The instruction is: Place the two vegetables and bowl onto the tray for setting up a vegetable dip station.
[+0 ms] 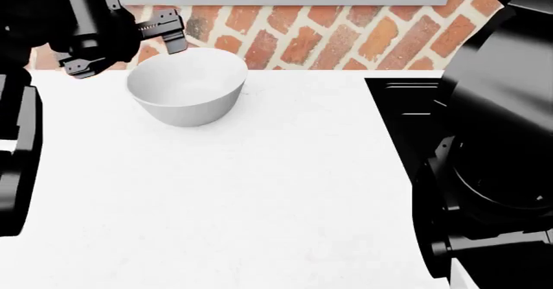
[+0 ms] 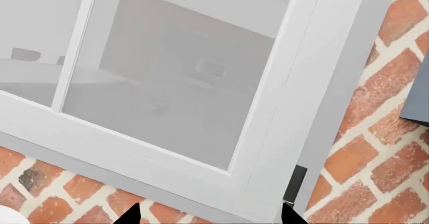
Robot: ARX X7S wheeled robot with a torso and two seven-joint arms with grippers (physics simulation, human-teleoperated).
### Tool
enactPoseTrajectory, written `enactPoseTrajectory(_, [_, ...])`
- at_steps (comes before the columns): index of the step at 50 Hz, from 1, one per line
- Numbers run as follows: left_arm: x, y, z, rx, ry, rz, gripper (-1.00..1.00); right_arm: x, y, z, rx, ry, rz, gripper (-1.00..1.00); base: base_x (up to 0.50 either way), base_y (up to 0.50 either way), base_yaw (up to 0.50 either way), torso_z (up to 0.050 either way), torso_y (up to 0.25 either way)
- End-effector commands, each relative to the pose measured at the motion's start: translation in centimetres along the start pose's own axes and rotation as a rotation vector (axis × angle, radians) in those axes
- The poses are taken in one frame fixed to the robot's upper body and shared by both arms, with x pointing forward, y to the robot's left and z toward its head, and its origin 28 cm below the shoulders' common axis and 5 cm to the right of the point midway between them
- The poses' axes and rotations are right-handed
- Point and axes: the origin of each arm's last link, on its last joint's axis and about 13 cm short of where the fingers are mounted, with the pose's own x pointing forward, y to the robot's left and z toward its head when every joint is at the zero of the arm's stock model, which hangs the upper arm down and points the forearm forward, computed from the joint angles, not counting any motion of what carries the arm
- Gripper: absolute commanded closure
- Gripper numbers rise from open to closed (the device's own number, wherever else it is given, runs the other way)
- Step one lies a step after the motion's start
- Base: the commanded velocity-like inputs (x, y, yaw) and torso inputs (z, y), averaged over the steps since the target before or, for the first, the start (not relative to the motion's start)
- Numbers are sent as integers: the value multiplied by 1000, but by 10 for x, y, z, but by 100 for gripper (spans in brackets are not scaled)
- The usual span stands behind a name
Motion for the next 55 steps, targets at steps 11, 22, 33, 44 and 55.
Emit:
enactPoseTrajectory(11, [32,15,-23,-42,88,123,-100,0,-1,0,-1,2,-5,-100,0,0,0,0,0])
enactPoseTrajectory(22, [41,14,-36,-49,129,124,-100,-1,-1,0,-1,0,-8,-100,0,0,0,0,0])
enactPoseTrajectory(33, [48,11,-47,-115,191,79,-100,0,-1,1,-1,-1,-3,-100,0,0,0,0,0])
enactPoseTrajectory(44, [52,10,-53,-149,213,67,-100,-1,0,2,1,-6,-1,-100,0,0,0,0,0])
enactPoseTrajectory(55, [54,13,-54,-193,218,78,100,-1,-1,2,1,-8,-1,-100,0,0,0,0,0])
